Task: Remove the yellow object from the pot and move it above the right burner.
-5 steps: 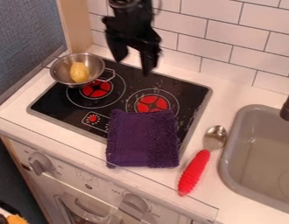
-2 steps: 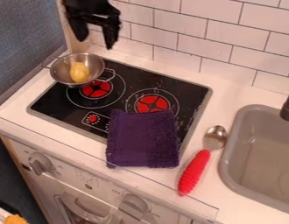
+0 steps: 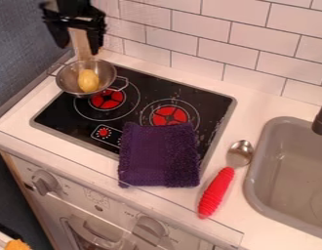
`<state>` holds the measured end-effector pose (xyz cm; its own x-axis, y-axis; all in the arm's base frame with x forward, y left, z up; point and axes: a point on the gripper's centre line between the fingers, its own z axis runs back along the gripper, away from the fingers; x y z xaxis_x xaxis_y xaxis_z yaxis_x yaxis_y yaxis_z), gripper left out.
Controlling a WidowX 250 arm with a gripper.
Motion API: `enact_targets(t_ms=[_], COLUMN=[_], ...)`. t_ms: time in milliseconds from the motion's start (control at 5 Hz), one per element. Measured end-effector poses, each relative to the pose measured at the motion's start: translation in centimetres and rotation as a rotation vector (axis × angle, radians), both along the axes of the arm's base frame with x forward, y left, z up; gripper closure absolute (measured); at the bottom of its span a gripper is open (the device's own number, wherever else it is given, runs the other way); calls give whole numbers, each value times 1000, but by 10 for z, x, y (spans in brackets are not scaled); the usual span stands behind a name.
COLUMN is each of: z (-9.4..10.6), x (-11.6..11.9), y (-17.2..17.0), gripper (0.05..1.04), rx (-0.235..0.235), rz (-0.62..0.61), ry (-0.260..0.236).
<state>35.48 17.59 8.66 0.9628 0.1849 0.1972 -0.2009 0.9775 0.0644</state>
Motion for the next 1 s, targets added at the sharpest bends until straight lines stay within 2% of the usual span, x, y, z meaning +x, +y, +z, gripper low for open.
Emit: enact_targets(t_ms=[400, 1000], z=[-20, -63], x=[-15, -17], y=[0, -4], gripper=[85, 85], rx=[-20, -73], rz=[42, 50], ry=[60, 119])
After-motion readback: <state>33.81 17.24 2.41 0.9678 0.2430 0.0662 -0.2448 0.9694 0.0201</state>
